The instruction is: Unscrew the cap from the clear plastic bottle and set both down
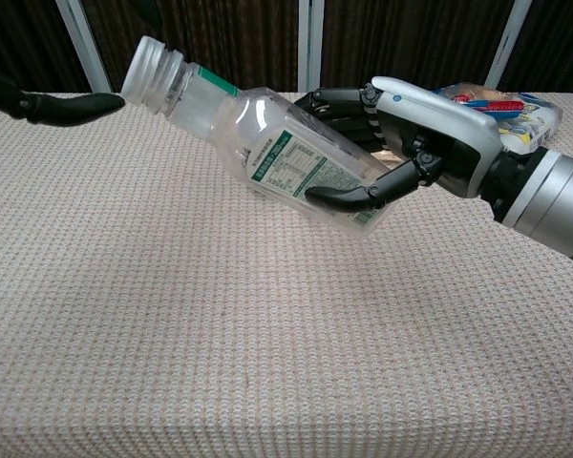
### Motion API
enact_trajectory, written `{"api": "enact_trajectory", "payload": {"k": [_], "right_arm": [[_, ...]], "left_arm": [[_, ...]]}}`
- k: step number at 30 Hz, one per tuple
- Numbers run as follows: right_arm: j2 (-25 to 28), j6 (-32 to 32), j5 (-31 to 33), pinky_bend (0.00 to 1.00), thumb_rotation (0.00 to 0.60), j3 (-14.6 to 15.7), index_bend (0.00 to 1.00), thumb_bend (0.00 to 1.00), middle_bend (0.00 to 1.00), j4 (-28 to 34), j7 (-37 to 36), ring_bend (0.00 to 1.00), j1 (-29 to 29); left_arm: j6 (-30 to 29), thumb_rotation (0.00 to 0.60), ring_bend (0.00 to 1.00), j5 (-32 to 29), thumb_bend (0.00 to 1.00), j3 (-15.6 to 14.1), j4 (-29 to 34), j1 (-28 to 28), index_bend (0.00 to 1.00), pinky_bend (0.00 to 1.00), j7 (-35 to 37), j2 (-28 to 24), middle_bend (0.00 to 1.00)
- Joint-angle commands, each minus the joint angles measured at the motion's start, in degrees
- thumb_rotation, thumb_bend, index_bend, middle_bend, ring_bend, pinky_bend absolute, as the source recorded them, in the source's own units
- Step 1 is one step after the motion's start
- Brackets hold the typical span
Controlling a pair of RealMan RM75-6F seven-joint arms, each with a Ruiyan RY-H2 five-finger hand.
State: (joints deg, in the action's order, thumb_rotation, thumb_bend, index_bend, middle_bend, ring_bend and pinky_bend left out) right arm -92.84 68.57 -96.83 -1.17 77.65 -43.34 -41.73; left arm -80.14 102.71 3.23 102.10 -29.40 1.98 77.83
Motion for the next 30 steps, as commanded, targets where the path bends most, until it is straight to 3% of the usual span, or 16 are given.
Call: {"api": "enact_trajectory", "payload": {"k": [1, 30], "right_arm": [[-0.06, 0.13, -0.08, 0.5, 0.6, -0.02, 0.59, 0.53, 0.51, -0.19, 0.01, 0.36, -0.05], [-1.0, 0.91, 0.2, 0.5, 0.6, 0.21, 0.59, 0.54, 0.51, -1.36, -0.32, 0.36, 0.08]], "left_arm": [[0.38, 0.6, 0.02, -0.09, 0.27, -0.13, 0.17, -0.12, 0.38, 0.0, 0.19, -0.23, 0.04], [0.91, 0.6, 0.02, -1.27, 0.34, 0.08, -0.1, -0.6, 0.45, 0.0, 3.53, 0.47, 0.04]]}}
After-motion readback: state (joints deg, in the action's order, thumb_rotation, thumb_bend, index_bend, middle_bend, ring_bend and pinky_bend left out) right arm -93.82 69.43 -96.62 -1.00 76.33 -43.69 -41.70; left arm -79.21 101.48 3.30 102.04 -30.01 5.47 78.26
